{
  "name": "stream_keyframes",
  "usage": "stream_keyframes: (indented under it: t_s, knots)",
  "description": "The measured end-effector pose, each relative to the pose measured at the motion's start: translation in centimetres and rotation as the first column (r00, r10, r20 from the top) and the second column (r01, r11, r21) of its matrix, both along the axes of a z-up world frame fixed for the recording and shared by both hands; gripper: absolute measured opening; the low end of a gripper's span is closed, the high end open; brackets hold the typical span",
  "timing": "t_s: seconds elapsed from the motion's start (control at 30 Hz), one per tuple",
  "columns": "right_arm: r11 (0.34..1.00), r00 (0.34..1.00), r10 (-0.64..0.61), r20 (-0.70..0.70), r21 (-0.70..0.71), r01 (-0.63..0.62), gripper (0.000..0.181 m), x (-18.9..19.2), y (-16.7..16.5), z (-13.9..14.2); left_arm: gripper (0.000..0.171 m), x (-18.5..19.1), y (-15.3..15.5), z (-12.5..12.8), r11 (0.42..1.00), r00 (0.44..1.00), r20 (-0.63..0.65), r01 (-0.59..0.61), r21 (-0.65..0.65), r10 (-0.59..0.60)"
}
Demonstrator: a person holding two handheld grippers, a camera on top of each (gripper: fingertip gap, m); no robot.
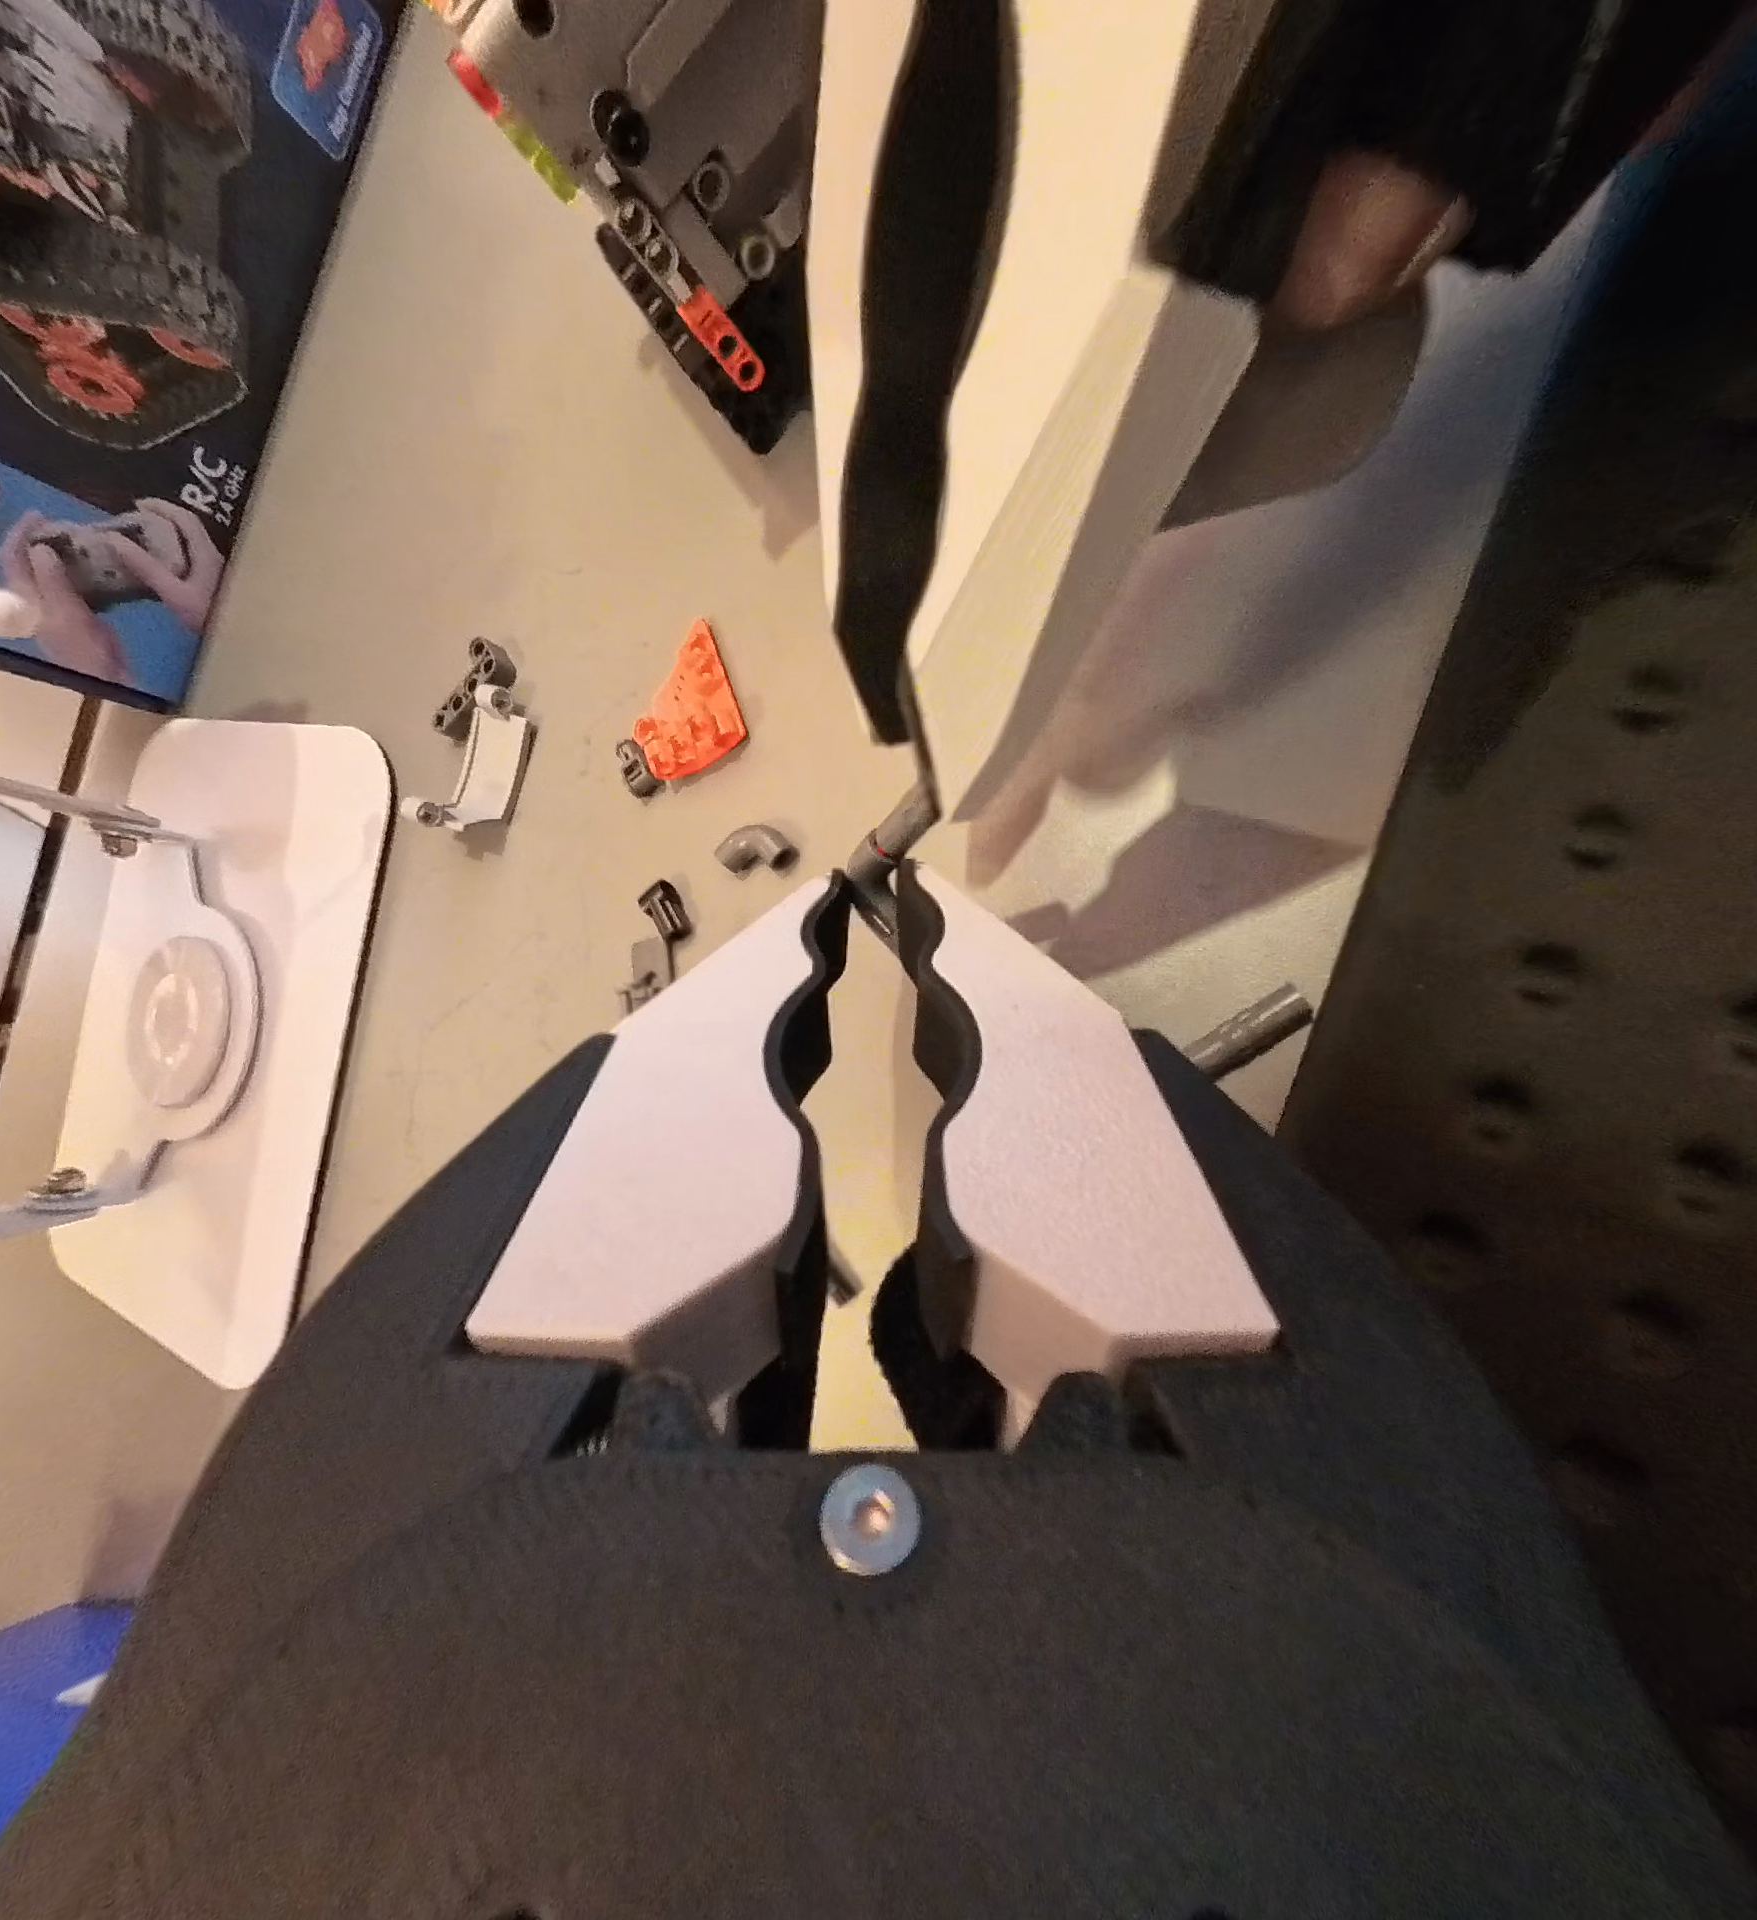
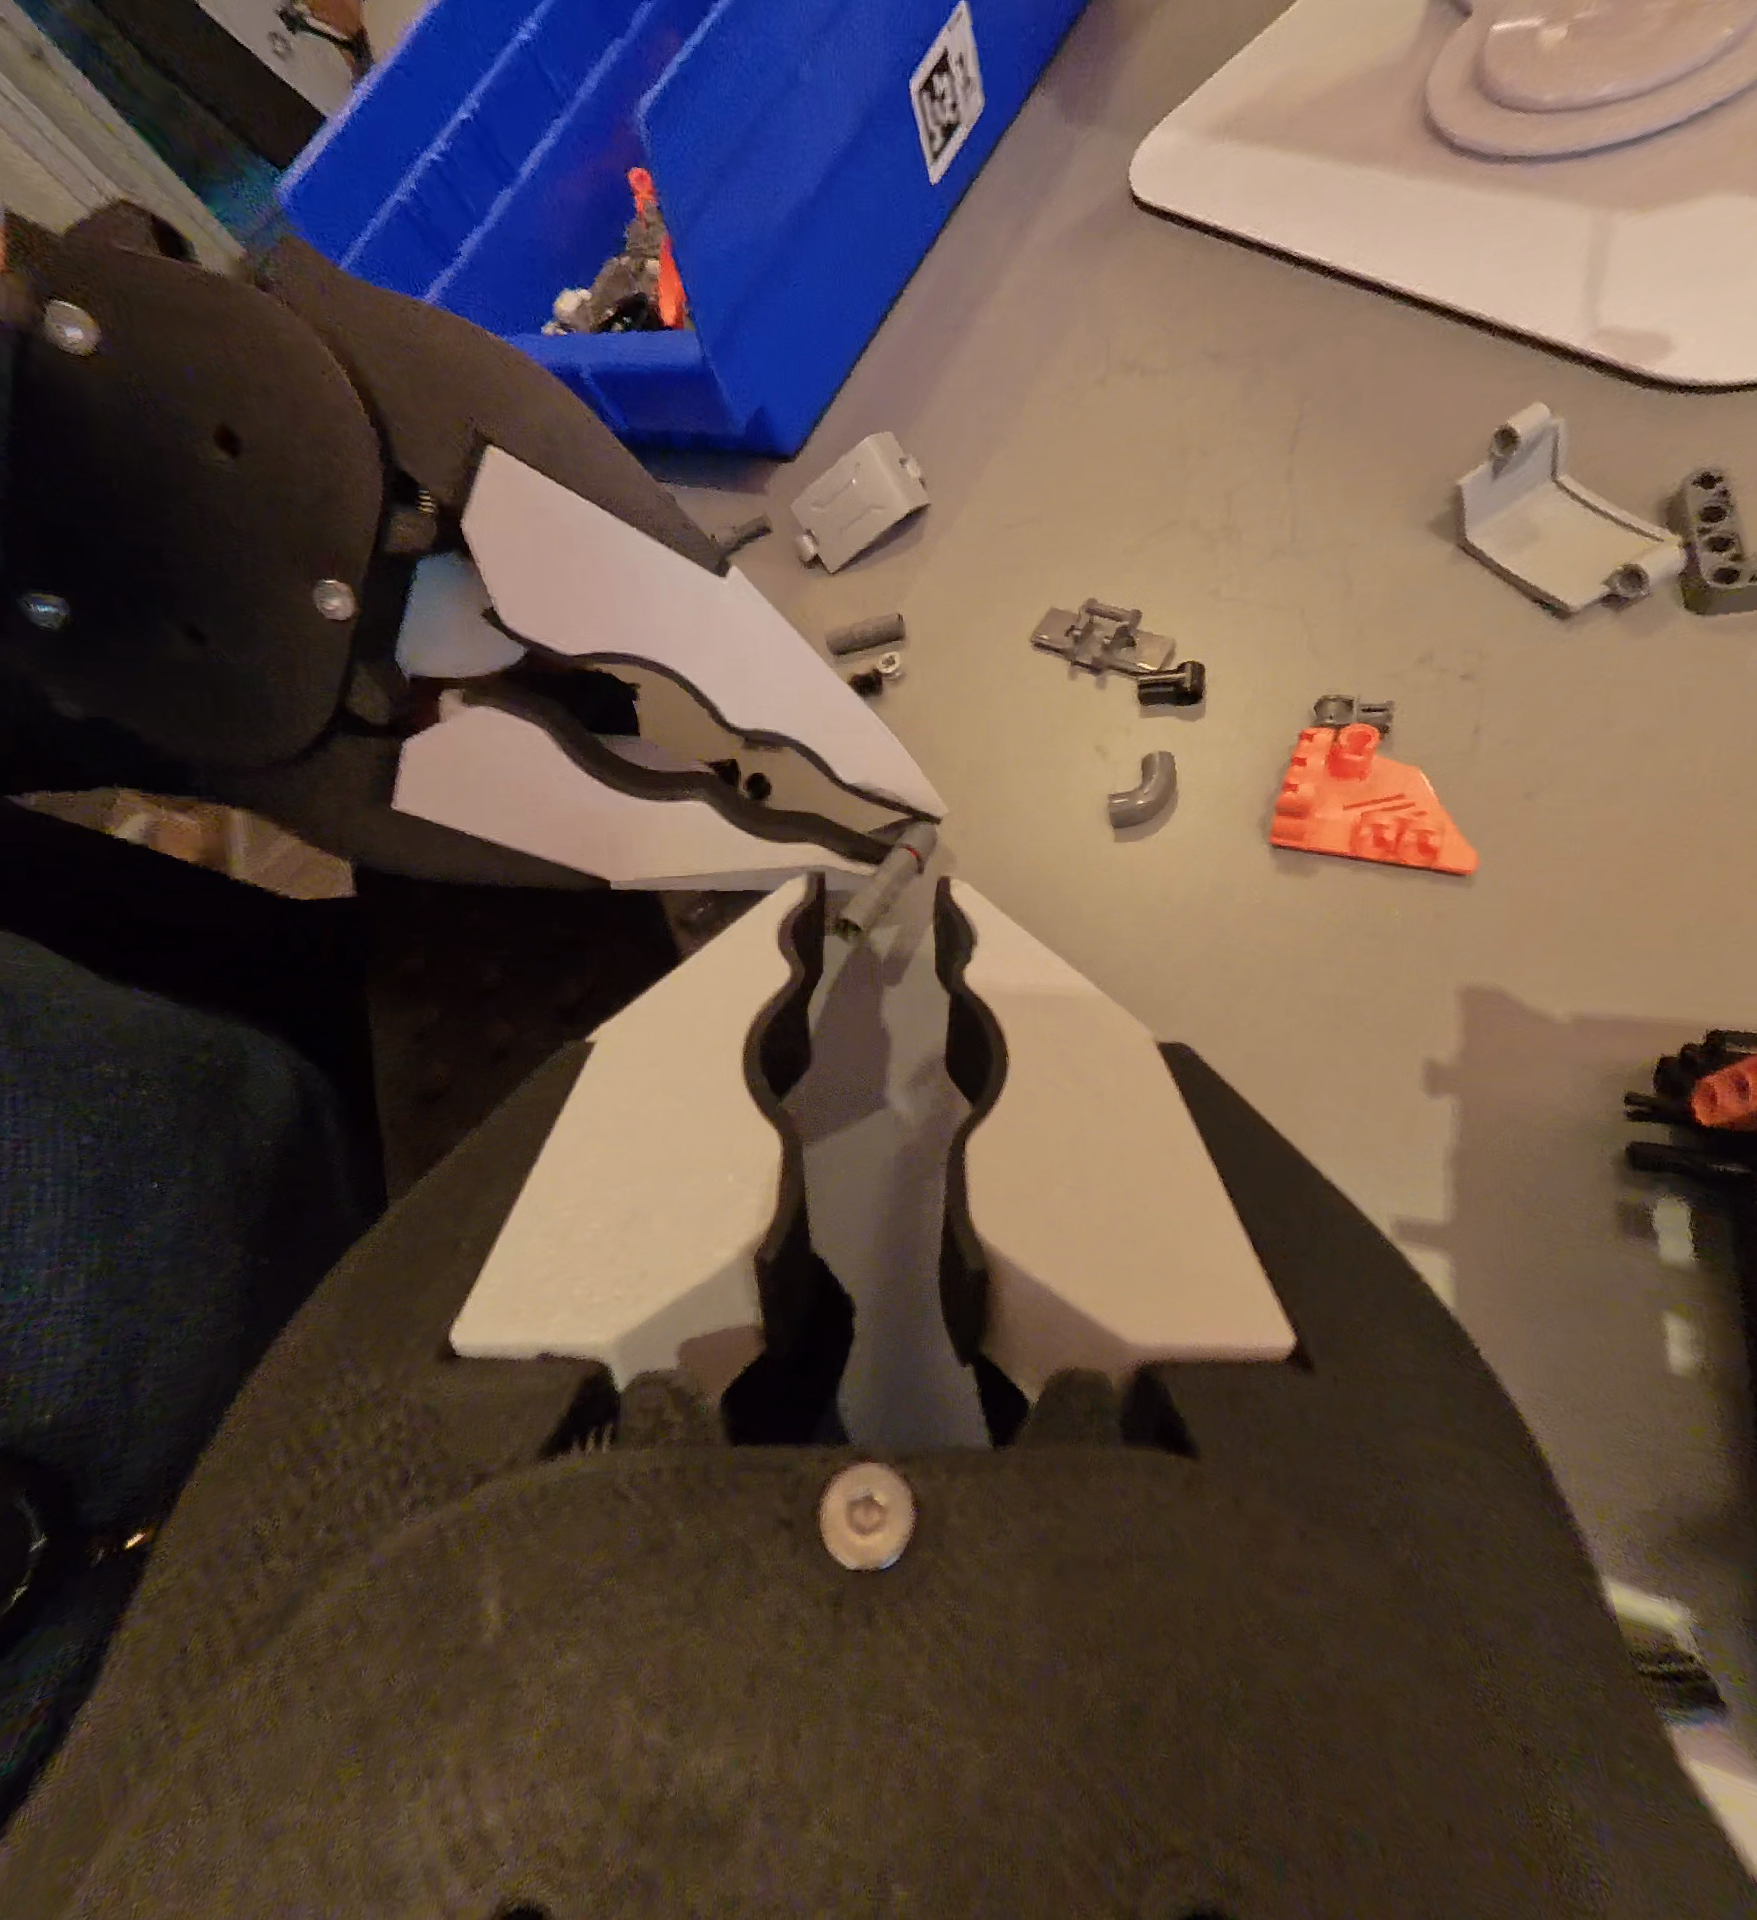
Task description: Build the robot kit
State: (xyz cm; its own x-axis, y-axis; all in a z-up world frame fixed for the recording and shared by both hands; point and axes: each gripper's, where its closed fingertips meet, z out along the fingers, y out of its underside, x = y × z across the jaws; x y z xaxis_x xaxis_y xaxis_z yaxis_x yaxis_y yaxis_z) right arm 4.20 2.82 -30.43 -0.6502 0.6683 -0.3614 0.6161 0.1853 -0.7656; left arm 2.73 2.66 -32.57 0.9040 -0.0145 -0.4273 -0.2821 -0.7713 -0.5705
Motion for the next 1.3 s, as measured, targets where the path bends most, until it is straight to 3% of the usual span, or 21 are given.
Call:
stream_keyframes:
  t_s: [0.23, 0.33, 0.4, 0.5, 0.57, 0.73, 0.87, 1.13, 1.2, 1.23, 1.3]
  knots:
    - [0.999, 0.999, -0.034, -0.023, 0.041, 0.035, 0.004, -0.2, 0.7, -0.2, 0.007, 0.2, 0.5, 0.8, 0.999, 1.0, 0.014, -0.003, 0.038, 0.002]
    - [1.0, 0.998, -0.013, -0.062, -0.007, 0.013, 0.004, 0.0, 0.8, 0.8, 0.008, 0.5, 0.7, 1.9, 0.995, 0.995, 0.097, 0.015, 0.1, -0.024]
    - [0.999, 0.996, 0.015, -0.084, -0.031, -0.018, 0.004, 0.2, 0.8, 1.6, 0.021, 0.2, 0.7, 2.8, 0.99, 0.982, 0.188, 0.002, 0.142, -0.029]
    - [0.993, 0.986, 0.065, -0.156, -0.089, -0.079, 0.004, 0.6, 0.9, 3.4, 0.029, 0.6, 0.9, 4.4, 0.969, 0.898, 0.429, -0.012, 0.246, -0.098]
    - [0.989, 0.977, 0.093, -0.193, -0.096, -0.113, 0.004, 0.8, 1.0, 4.3, 0.01, 2.2, 0.9, 5.5, 0.954, 0.763, 0.612, 0.019, 0.3, -0.207]
    - [0.972, 0.96, 0.138, -0.245, -0.152, -0.178, 0.003, 1.3, 1.3, 6.2, 0.007, 2.8, 0.9, 7.9, 0.912, 0.562, 0.763, -0.037, 0.409, -0.32]
    - [0.969, 0.955, 0.152, -0.256, -0.151, -0.195, 0.003, 1.5, 1.2, 6.8, 0.006, 3.0, 0.9, 8.7, 0.89, 0.5, 0.79, -0.076, 0.449, -0.355]
    - [0.976, 0.952, 0.161, -0.259, -0.104, -0.193, 0.003, 1.5, 0.9, 6.7, 0.004, 2.9, 0.8, 8.8, 0.891, 0.575, 0.745, -0.06, 0.45, -0.337]
    - [0.976, 0.951, 0.167, -0.259, -0.094, -0.197, 0.003, 1.5, 0.8, 6.6, 0.004, 3.0, 0.7, 8.2, 0.902, 0.617, 0.721, -0.042, 0.429, -0.315]
    - [0.976, 0.952, 0.165, -0.259, -0.097, -0.195, 0.003, 1.5, 0.7, 6.6, 0.004, 3.0, 0.6, 8.5, 0.897, 0.607, 0.726, -0.051, 0.44, -0.322]
    - [0.978, 0.95, 0.171, -0.263, -0.068, -0.195, 0.003, 1.4, 0.6, 6.3, 0.004, 2.9, 0.6, 7.9, 0.912, 0.656, 0.697, -0.033, 0.409, -0.289]
